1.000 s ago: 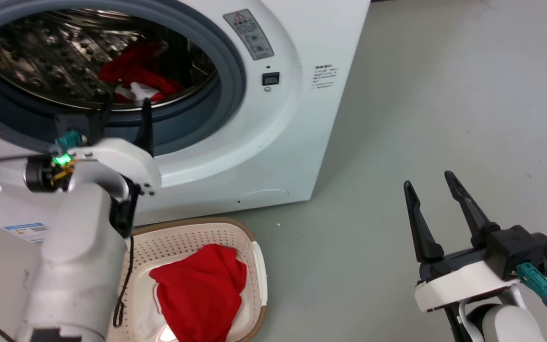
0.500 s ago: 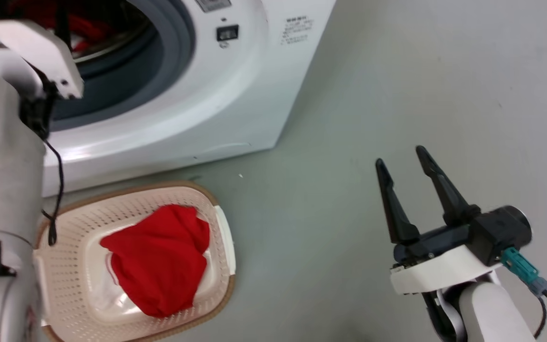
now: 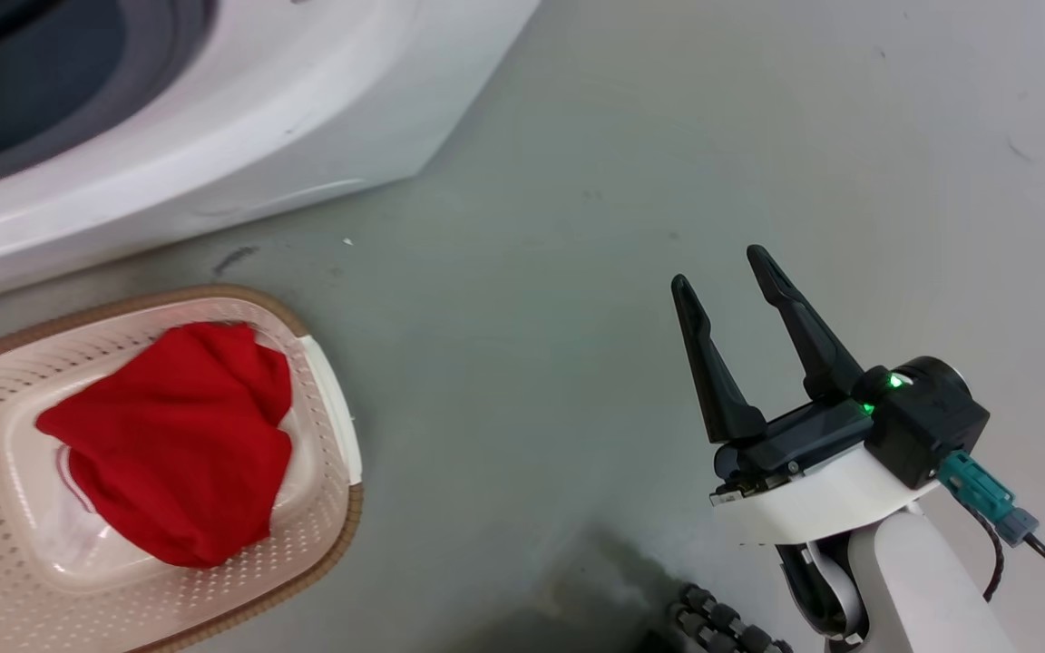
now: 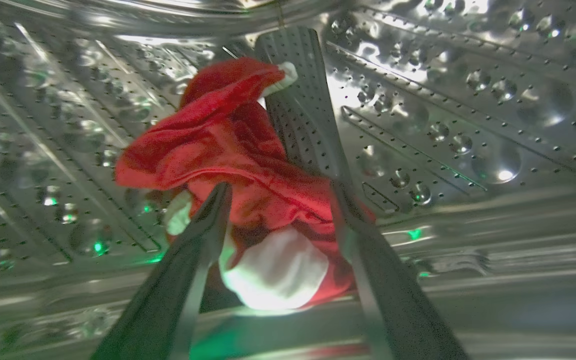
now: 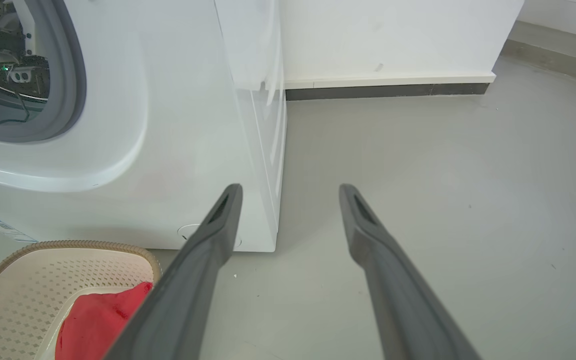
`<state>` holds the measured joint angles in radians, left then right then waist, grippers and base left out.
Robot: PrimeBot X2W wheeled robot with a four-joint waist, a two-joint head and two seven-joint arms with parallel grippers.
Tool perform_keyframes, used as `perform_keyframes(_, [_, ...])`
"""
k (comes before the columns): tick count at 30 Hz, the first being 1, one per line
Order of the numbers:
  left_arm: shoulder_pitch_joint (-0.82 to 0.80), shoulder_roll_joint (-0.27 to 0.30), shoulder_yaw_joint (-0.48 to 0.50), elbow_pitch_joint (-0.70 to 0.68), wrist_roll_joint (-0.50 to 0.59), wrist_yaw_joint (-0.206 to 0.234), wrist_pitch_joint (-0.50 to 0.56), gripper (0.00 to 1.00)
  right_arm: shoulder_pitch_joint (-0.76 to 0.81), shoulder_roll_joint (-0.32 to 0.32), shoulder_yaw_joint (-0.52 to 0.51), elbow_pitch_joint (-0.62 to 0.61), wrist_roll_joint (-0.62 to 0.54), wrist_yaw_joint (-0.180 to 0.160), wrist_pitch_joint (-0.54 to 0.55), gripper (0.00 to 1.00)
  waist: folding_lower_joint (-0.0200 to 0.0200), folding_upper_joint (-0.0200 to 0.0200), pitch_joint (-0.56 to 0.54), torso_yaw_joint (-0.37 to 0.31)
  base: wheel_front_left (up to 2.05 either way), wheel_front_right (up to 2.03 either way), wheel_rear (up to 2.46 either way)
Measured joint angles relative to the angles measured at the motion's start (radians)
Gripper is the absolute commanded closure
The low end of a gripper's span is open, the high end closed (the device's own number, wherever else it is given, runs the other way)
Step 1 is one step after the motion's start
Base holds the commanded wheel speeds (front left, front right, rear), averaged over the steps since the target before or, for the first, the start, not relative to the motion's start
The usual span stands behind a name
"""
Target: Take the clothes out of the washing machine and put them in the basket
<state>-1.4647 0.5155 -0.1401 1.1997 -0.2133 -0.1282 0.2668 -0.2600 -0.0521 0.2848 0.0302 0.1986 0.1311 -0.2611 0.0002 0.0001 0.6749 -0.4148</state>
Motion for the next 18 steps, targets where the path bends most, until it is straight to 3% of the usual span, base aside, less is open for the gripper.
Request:
perform_keyframes(11, [-0.106,0.056,-0.019,0.02,-0.011,0.016,0.264,0.0,-0.001,0.0,0.028,-0.045,0.039,0.0,-0.002,0.0,-0.0001,0.0,0.093,-0.069,0.0,0.0,0.0])
perform_keyframes(12, [-0.115,0.058,-0.019,0.02,-0.015,0.024,0.301,0.51,0.0,0.0,0.031,-0.048,0.042,0.0,-0.002,0.0,0.0,0.0,0.097,-0.072,0.0,0.0,0.0])
perform_keyframes(13, [-0.115,0.058,-0.019,0.02,-0.015,0.024,0.301,0.72,0.0,0.0,0.031,-0.048,0.042,0.0,-0.002,0.0,0.0,0.0,0.097,-0.072,0.0,0.0,0.0])
perform_keyframes(14, [-0.116,0.059,-0.019,0.016,-0.016,0.031,0.305,1.0,0.0,0.0,0.032,-0.048,0.044,0.0,-0.002,0.0,-0.0001,0.0,0.098,-0.073,0.0,0.0,0.0])
perform_keyframes(18, [-0.101,0.066,-0.022,-0.02,-0.018,0.059,0.281,1.0,-0.001,0.0,0.031,-0.048,0.044,0.0,-0.002,0.0,0.0,0.0,0.1,-0.073,0.0,0.0,0.0])
